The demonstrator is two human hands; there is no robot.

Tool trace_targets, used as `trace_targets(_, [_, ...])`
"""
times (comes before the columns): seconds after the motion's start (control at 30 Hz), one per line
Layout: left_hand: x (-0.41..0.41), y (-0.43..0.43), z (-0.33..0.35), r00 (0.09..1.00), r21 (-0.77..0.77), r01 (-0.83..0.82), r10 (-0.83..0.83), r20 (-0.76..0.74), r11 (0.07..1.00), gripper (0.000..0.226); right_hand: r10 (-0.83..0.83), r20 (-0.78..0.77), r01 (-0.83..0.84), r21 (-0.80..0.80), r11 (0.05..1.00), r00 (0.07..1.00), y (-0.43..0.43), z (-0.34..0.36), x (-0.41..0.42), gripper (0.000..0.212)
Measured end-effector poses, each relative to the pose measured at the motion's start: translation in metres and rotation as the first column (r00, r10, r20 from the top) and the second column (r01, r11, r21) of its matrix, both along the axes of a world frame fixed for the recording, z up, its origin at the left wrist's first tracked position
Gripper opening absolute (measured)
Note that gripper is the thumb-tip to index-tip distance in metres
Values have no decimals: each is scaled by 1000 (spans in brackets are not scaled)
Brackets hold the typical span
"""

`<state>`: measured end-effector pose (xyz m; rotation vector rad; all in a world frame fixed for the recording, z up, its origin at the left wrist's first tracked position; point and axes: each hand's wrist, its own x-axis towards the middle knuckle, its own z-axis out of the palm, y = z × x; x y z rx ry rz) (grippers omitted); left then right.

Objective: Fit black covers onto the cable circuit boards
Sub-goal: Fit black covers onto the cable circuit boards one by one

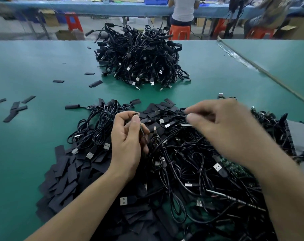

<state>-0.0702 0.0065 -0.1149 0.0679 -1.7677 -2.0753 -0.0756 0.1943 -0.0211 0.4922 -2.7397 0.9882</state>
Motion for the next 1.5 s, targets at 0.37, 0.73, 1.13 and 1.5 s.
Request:
trace_targets(0.37, [-1,1,0,1000,84,22,-23,19,996,18,314,162,-352,337,873,935,-24,-58,-11,31])
trace_targets(0.73, [-2,0,0,999,70,0,-3,46,998,20,-15,-35,28,415,909,999,-20,-56,-18,39])
trace_targets(1.13, [-4,1,-1,999,49,39,-40,20,998,24,215,138,-255,559,789,967,-59,-52,-54,36])
trace_targets(1.5, [-5,0,-5,999,70,35,-37,28,997,11,168,18,-169,140,976,986,-51,-55,-53,23])
